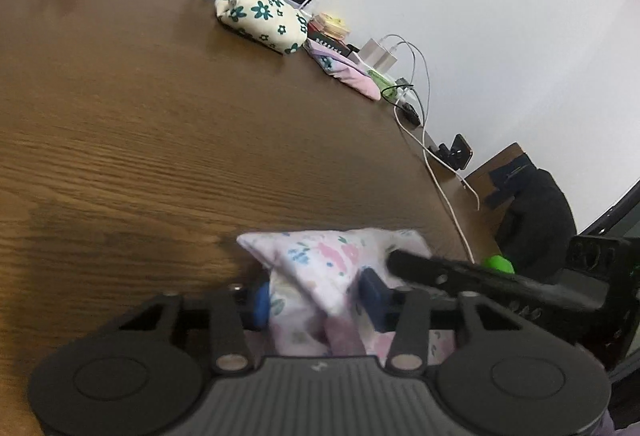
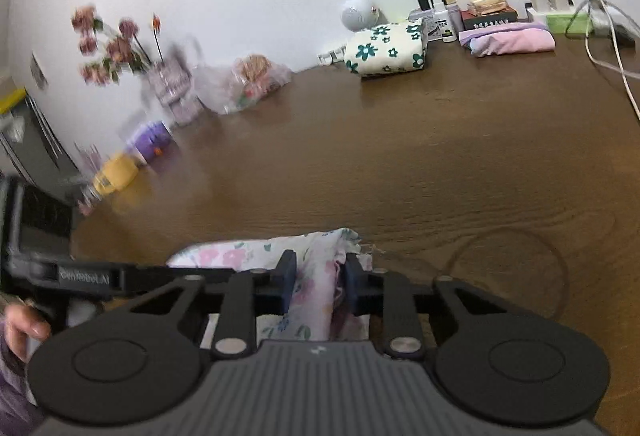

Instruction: Fold clothes

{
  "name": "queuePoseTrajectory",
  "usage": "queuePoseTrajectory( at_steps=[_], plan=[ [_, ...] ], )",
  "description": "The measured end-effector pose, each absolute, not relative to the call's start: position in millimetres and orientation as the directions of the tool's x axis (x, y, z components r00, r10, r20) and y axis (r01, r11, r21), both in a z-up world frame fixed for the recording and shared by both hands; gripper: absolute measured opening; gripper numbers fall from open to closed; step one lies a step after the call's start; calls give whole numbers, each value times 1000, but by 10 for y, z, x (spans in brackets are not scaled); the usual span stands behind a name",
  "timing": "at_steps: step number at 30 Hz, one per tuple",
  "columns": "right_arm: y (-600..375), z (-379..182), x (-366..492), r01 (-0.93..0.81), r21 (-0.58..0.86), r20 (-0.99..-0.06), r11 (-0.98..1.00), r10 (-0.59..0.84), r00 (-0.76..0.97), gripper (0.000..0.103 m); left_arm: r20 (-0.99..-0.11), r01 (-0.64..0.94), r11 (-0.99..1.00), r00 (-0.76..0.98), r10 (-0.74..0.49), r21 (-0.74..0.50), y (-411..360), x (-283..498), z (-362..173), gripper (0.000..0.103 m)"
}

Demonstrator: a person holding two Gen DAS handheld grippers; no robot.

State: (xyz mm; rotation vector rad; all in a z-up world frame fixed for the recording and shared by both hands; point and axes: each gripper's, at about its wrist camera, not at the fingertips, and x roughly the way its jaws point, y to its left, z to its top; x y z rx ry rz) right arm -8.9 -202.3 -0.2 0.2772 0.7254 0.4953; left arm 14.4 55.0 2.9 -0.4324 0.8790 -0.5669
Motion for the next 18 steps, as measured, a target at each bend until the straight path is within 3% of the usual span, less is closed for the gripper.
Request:
queuePoseTrajectory(
  at_steps=[1,3,5,7,11,13,15,18],
  plan=[
    [-2001,1,-89,-336,402,-566,852,520,640,25,-593,281,774,512,-621,-567,556,141,31,42],
    [-2022,45,-117,-331,407,-561,851,519,645,31,-603,267,793,531,-595,-548,583,98,62,60],
    [-2075,119,-178,-324,411,-559,852,516,649,60,-632,234,834,560,-536,-500,629,3,141,75],
    [-2119,189,-251,-333,393,-567,857,511,646,70,-660,214,870,579,-479,-444,673,-112,245,76],
    [-2143,181,-265,-316,385,-612,867,497,615,70,-668,212,871,570,-478,-442,667,-251,302,76],
    [-2124,110,-221,-302,414,-624,859,509,593,70,-672,191,867,563,-481,-460,610,-217,236,70],
    [-2093,62,-205,-300,436,-619,848,525,584,69,-679,182,868,557,-478,-462,548,-180,182,48],
    [-2055,33,-258,-308,442,-616,842,535,578,49,-660,190,844,547,-515,-501,511,-163,115,33]
  ],
)
